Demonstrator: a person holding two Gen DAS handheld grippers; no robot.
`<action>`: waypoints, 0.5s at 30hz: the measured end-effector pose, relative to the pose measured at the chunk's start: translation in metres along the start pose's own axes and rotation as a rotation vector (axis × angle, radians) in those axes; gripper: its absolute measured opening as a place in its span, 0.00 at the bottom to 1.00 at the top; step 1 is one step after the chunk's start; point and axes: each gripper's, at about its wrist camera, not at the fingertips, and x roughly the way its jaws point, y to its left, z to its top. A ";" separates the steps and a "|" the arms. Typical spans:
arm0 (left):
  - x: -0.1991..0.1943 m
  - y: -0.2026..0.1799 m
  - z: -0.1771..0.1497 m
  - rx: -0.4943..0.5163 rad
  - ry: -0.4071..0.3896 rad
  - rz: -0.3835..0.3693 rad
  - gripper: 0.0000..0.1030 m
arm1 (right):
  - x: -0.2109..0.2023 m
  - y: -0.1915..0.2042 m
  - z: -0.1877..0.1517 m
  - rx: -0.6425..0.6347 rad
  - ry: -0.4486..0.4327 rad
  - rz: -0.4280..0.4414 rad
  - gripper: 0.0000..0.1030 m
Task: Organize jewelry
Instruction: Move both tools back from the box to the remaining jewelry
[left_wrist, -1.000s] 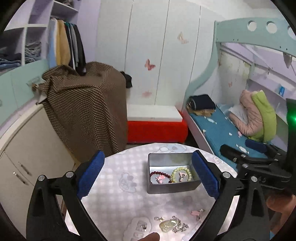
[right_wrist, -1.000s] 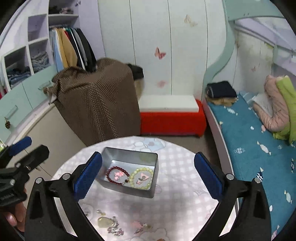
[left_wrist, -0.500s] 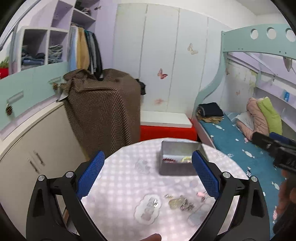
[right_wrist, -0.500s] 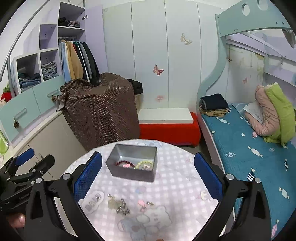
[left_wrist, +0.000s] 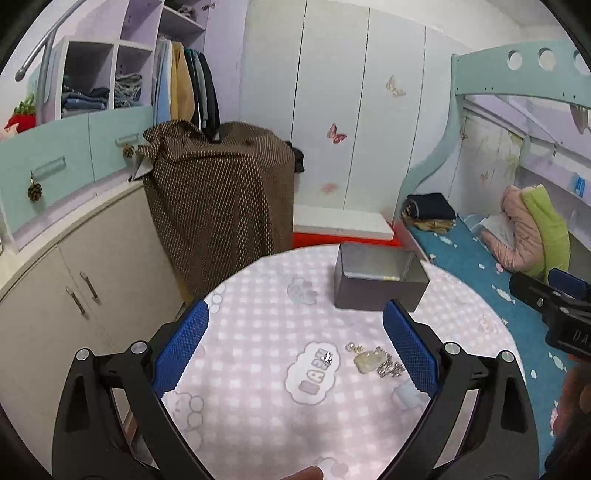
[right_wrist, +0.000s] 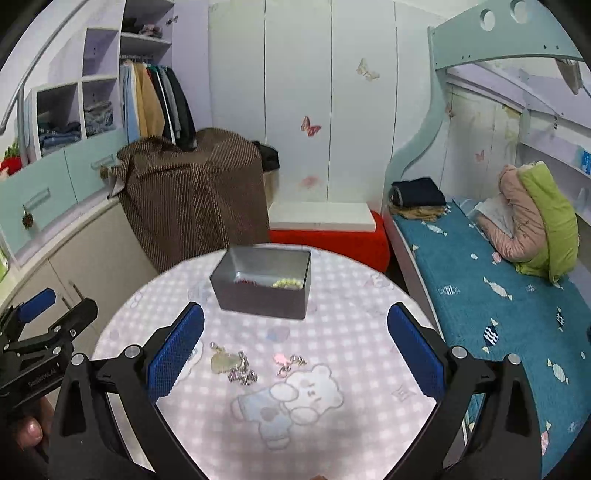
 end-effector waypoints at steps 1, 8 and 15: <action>0.004 0.000 -0.002 0.000 0.009 0.000 0.92 | 0.001 0.001 -0.003 -0.002 0.007 0.000 0.93; 0.038 0.000 -0.024 0.028 0.086 0.022 0.92 | 0.027 0.001 -0.022 -0.010 0.081 -0.015 0.93; 0.091 -0.006 -0.045 0.086 0.200 -0.002 0.92 | 0.058 -0.003 -0.040 -0.007 0.167 -0.028 0.93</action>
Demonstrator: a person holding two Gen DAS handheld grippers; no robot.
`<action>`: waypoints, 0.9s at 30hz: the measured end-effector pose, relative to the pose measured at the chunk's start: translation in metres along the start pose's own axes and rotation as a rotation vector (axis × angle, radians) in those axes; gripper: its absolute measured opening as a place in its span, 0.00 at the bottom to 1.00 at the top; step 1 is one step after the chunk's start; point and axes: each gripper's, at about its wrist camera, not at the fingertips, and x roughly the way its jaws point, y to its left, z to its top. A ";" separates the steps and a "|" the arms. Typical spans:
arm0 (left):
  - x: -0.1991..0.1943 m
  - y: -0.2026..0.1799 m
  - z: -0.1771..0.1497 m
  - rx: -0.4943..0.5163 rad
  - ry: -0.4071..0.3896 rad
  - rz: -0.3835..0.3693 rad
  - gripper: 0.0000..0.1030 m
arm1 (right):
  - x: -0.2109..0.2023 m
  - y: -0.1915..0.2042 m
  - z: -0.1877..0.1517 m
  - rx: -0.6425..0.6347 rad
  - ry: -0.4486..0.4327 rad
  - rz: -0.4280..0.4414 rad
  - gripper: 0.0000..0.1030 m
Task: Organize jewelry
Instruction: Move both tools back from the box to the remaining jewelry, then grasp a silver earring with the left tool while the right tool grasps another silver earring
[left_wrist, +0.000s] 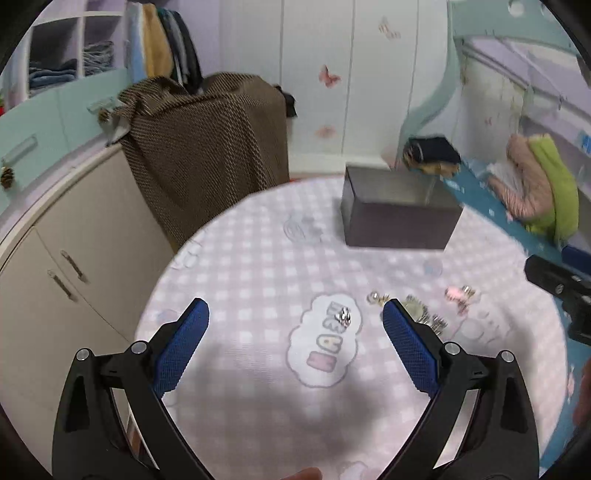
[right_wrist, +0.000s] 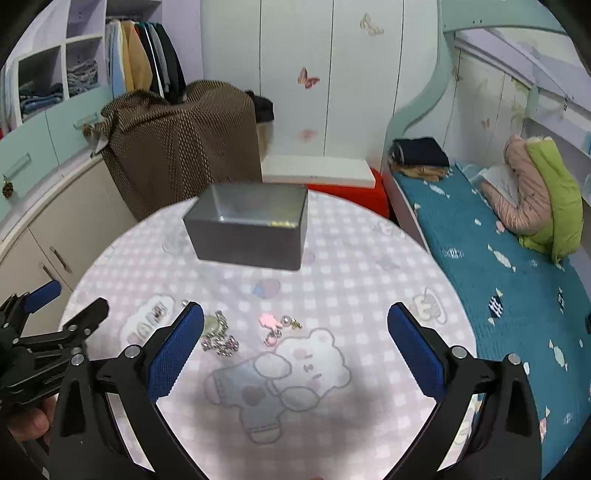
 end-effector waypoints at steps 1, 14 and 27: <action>0.009 -0.001 -0.001 0.005 0.018 -0.004 0.92 | 0.004 -0.001 -0.001 0.001 0.012 -0.003 0.93; 0.083 -0.013 -0.003 0.037 0.191 -0.069 0.70 | 0.053 -0.014 -0.012 0.011 0.147 -0.017 0.93; 0.080 -0.017 0.000 0.028 0.197 -0.125 0.14 | 0.090 -0.003 -0.018 0.007 0.225 0.039 0.51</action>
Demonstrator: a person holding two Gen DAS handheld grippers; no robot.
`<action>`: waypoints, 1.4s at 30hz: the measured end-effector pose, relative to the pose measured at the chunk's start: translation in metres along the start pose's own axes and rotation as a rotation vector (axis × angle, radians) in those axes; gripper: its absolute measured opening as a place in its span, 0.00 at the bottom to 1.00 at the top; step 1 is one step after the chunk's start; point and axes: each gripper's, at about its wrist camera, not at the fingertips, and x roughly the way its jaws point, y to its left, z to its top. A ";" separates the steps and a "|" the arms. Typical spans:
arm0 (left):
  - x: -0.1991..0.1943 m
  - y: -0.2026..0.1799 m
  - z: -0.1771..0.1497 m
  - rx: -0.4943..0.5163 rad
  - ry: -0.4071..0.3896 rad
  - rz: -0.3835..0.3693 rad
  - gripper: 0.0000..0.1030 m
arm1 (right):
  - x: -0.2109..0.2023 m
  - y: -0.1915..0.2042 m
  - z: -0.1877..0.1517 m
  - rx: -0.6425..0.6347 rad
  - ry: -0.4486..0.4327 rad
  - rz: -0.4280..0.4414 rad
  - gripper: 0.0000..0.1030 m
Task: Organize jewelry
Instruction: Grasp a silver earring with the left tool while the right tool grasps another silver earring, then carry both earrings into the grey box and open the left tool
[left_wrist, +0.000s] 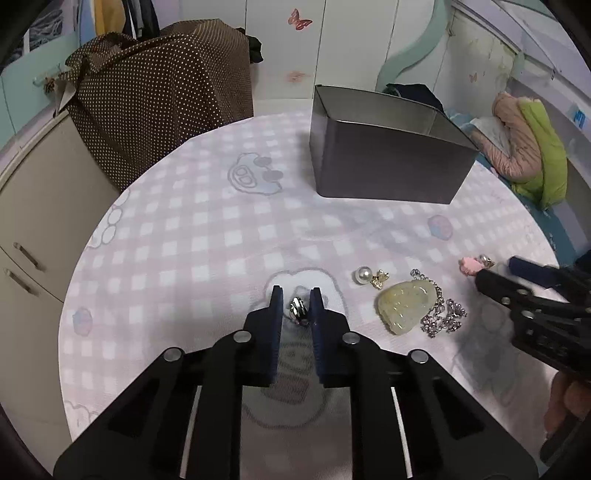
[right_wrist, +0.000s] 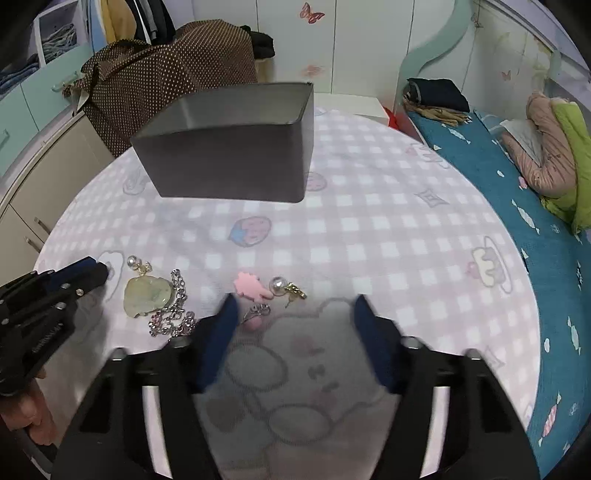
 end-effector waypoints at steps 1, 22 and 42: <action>-0.001 0.001 0.000 -0.005 0.000 -0.006 0.14 | 0.000 0.002 0.000 -0.015 -0.005 -0.007 0.47; -0.042 0.010 0.001 -0.050 -0.067 -0.070 0.14 | -0.044 -0.019 0.004 0.006 -0.064 0.166 0.10; -0.095 -0.017 0.129 0.031 -0.272 -0.117 0.14 | -0.097 0.008 0.124 -0.152 -0.265 0.174 0.10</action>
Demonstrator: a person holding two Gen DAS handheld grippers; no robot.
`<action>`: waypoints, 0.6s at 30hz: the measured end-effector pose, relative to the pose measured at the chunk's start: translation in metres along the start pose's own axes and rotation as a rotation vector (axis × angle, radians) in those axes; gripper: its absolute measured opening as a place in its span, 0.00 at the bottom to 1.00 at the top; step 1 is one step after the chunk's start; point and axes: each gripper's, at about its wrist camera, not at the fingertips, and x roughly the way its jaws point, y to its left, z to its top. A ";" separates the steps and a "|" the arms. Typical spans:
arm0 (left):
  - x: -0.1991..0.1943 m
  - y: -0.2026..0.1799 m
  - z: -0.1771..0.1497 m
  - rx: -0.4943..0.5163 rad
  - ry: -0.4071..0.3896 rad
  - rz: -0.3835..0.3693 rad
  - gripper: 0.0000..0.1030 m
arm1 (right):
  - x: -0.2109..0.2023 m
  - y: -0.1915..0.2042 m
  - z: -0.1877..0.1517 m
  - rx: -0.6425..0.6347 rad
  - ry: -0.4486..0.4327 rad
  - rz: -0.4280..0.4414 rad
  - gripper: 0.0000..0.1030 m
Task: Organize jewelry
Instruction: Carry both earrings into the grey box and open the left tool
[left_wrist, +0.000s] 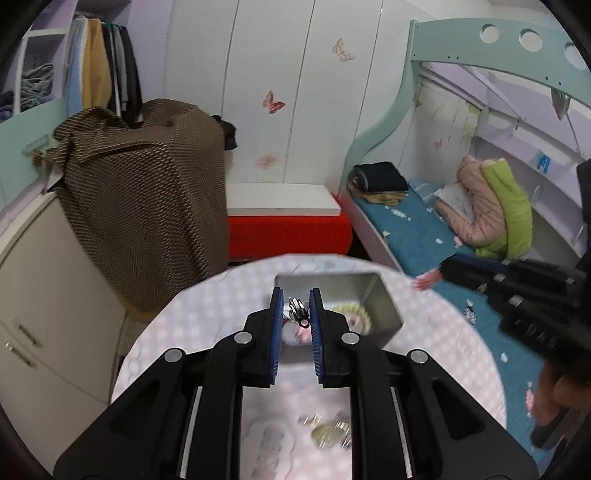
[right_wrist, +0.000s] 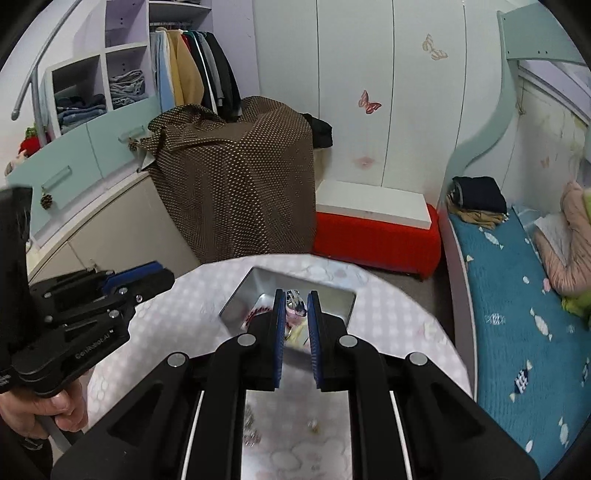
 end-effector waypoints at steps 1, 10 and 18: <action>0.005 -0.001 0.006 0.006 0.002 -0.002 0.14 | 0.004 -0.002 0.004 0.006 0.005 0.012 0.10; 0.070 -0.002 0.033 -0.019 0.114 -0.049 0.14 | 0.047 -0.013 0.024 0.014 0.096 0.020 0.10; 0.109 -0.004 0.028 -0.029 0.197 -0.058 0.14 | 0.081 -0.024 0.021 0.040 0.180 0.017 0.10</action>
